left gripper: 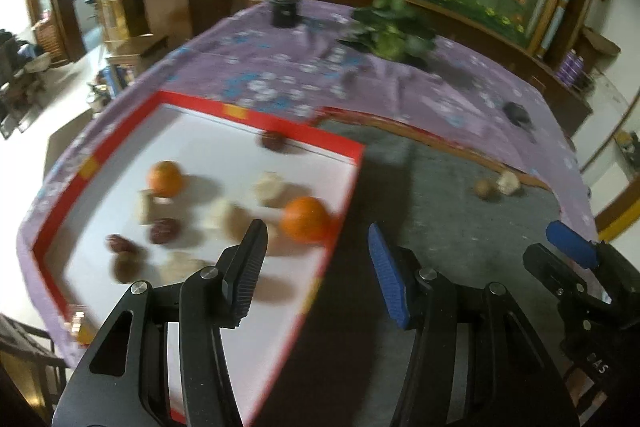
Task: Organize fruits
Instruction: 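Move both grippers back over the last nut and beige piece on the felt, then grasp a round brown nut with the left gripper while the right gripper grasps a beige cracker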
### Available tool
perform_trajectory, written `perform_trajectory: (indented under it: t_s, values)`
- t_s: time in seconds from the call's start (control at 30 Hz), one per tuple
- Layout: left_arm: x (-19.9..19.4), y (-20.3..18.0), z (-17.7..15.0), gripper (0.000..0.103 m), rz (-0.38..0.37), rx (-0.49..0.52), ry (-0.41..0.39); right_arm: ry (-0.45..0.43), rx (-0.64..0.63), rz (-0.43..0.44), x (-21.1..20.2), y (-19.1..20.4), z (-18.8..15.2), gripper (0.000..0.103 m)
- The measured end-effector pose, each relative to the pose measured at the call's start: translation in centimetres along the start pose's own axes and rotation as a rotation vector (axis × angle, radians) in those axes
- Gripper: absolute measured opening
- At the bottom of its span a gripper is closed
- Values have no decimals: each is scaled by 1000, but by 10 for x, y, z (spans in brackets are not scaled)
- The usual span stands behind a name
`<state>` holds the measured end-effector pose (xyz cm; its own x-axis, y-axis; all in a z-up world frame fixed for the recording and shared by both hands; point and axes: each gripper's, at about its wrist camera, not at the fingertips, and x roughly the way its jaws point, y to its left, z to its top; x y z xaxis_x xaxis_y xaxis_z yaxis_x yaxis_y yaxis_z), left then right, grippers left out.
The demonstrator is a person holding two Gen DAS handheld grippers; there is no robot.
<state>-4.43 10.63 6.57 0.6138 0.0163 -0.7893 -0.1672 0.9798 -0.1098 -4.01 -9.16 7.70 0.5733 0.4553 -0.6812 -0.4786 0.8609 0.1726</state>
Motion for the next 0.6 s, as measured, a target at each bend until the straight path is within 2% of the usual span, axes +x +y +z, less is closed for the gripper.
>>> perform_trajectory:
  t_s: [0.17,0.4,0.6]
  values:
    - [15,-42,5,53,-67,57,41,9,87,-61,-15,-45,-18,51]
    - [45,-98,18,53,-151,161,98,13,136,-93,-23,-76,-30,51]
    - [81,-140,29,52,-157,229,150,14,166,-87,-20,-97,-28,51]
